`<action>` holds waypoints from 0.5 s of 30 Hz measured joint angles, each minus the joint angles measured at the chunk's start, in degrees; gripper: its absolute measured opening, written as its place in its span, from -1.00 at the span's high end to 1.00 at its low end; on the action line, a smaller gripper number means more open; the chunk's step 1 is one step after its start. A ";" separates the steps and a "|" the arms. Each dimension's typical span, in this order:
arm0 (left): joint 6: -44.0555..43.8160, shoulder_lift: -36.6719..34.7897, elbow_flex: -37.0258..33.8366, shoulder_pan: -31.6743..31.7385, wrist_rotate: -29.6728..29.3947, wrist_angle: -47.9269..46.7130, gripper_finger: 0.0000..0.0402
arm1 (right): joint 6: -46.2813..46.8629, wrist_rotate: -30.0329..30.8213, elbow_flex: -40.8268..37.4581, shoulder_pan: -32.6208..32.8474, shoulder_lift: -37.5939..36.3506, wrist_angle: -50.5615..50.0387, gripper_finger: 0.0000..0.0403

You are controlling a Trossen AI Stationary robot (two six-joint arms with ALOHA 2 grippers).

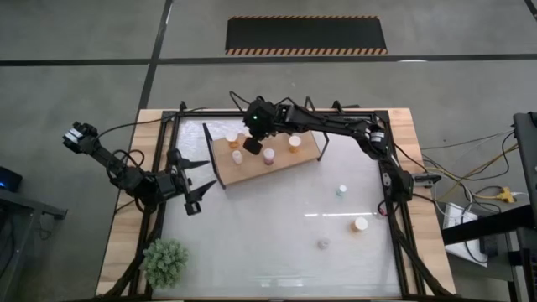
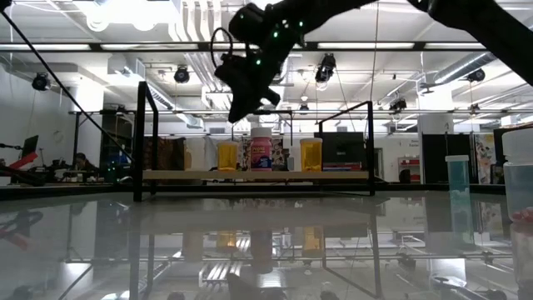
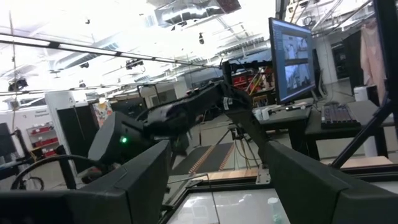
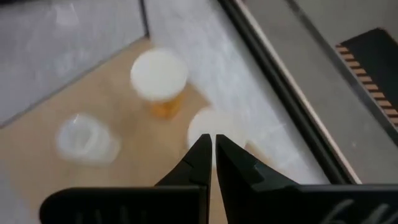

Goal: Pick and place medicine bottles onto shelf by color
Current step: Put the green pill bottle on the shelf

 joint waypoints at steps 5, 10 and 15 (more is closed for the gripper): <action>-0.07 0.45 0.00 0.00 1.21 0.03 -0.23 | -2.25 -0.23 -0.72 4.07 -4.46 -6.61 0.94; 0.09 2.10 0.00 0.02 2.05 0.00 -0.23 | -4.80 -1.10 -4.87 10.09 -10.78 -8.77 0.94; -0.23 4.38 0.01 0.02 7.15 0.22 -0.23 | -4.53 -1.29 -13.59 16.98 -18.06 -8.46 0.94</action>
